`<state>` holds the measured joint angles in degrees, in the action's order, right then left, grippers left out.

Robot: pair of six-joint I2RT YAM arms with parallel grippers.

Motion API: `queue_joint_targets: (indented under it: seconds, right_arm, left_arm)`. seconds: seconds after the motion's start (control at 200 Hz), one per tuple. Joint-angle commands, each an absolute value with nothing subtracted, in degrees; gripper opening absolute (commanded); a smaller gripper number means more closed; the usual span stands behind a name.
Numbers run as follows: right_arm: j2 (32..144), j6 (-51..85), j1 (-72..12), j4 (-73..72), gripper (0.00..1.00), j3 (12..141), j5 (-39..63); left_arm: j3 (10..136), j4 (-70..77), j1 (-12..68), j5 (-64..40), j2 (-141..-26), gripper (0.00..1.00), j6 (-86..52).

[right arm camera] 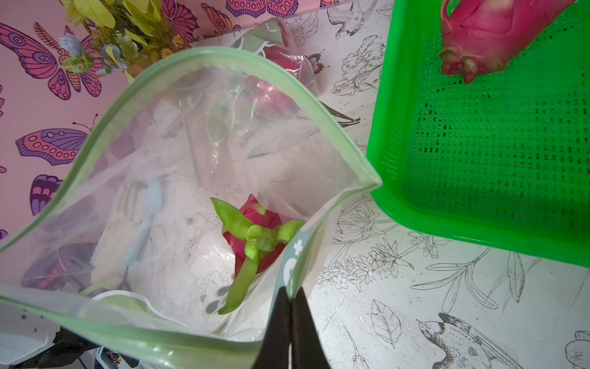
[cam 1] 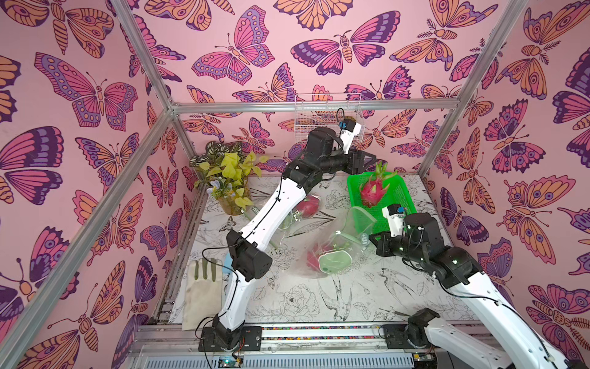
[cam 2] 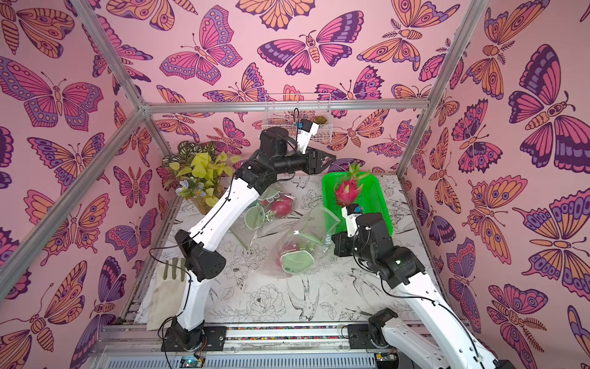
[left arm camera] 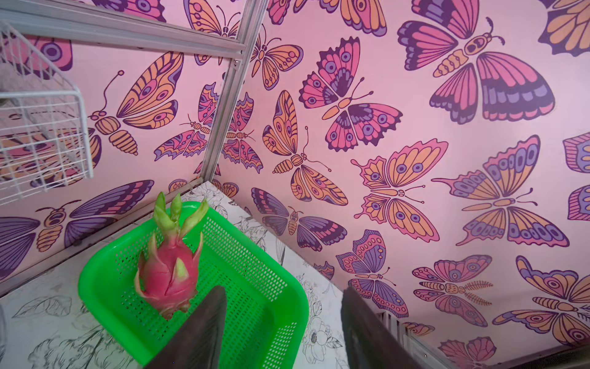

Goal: Open the zip-top bag and take out the dragon fruit
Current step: Place the dragon fruit in the basket, then adjust the zipper food storage bag at the center of the board.

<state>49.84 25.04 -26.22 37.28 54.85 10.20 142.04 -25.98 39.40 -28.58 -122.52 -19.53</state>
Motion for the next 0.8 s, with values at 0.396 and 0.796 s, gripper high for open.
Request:
queue_joint_targets:
  seconds: [0.396, 0.796]
  right_arm:
    - [55.6, 24.1, -25.8, 30.8, 0.0, 62.0, 19.1]
    - [60.8, 25.0, -27.2, 26.8, 0.0, 66.0, 25.5]
  left_arm:
    - [124.2, -56.0, 39.5, -15.9, -101.0, 0.71, -14.0]
    - [115.3, -62.5, 40.1, -15.8, -96.0, 0.76, -14.6]
